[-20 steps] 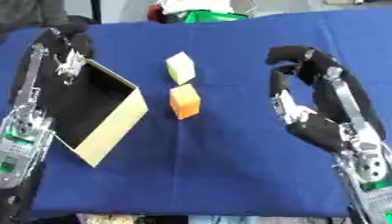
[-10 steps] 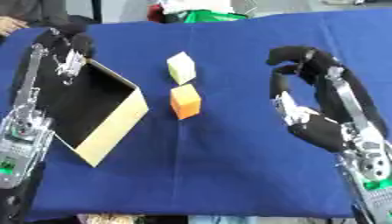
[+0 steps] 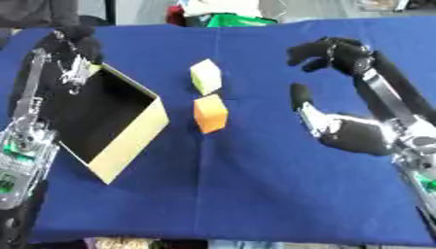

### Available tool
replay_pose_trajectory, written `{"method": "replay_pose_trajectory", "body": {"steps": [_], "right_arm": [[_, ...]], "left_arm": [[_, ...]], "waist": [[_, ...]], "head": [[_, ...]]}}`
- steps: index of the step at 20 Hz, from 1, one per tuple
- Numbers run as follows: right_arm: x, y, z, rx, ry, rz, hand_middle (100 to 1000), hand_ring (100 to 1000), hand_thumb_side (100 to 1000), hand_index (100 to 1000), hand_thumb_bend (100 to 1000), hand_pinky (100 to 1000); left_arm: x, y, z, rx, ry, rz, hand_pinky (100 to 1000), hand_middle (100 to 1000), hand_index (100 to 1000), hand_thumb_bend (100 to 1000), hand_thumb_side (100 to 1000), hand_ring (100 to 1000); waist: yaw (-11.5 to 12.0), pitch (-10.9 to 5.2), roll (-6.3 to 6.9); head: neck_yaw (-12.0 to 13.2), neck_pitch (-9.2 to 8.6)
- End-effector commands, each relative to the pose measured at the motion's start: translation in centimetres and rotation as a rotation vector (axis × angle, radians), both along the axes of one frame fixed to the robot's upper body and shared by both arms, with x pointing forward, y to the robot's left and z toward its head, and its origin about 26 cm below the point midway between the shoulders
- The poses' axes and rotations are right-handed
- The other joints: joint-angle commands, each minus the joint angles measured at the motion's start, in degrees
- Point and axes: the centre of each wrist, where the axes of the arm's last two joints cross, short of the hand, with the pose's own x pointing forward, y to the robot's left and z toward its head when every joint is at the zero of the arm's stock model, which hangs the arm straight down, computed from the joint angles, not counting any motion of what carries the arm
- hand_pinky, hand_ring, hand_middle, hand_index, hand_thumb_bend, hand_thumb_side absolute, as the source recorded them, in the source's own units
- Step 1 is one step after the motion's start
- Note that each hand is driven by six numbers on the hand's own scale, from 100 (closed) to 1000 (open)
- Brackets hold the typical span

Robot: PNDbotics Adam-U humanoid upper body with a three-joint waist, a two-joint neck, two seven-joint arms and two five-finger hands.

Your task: Pick up objects on the table and place them in the box.

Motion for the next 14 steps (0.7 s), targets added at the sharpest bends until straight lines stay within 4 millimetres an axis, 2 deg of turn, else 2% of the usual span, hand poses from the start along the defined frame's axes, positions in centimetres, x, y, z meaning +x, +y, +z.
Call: {"method": "replay_pose_trajectory", "body": {"steps": [1, 3, 8, 14], "right_arm": [[-0.2, -0.8, 2.0, -0.102, -0.049, -0.001, 684, 810, 375, 823, 100, 730], [-0.2, -1.2, 2.6, -0.138, -0.060, 0.005, 697, 813, 366, 838, 100, 736], [0.4, 0.0, 4.0, -0.254, -0.085, 0.059, 733, 842, 381, 869, 100, 761], [2.5, 1.1, 3.6, -0.384, -0.073, 0.099, 830, 931, 426, 936, 100, 829]], "left_arm": [[-0.2, 0.3, 1.0, 0.005, -0.035, 0.001, 612, 569, 748, 266, 593, 582], [-0.2, 0.1, 1.0, 0.003, -0.038, -0.007, 611, 569, 747, 267, 592, 582], [-0.2, -0.2, 1.1, 0.002, -0.038, -0.028, 612, 569, 748, 268, 593, 582], [-0.2, -0.4, 1.0, 0.009, -0.030, -0.047, 613, 569, 749, 269, 596, 582]], "waist": [[0.3, -0.88, -0.10], [1.0, -0.93, -0.12], [2.2, -0.99, -0.23], [3.2, -1.21, -0.25]], "head": [[-0.2, 0.13], [-0.6, 0.16], [-1.0, 0.12], [-1.7, 0.25]]}}
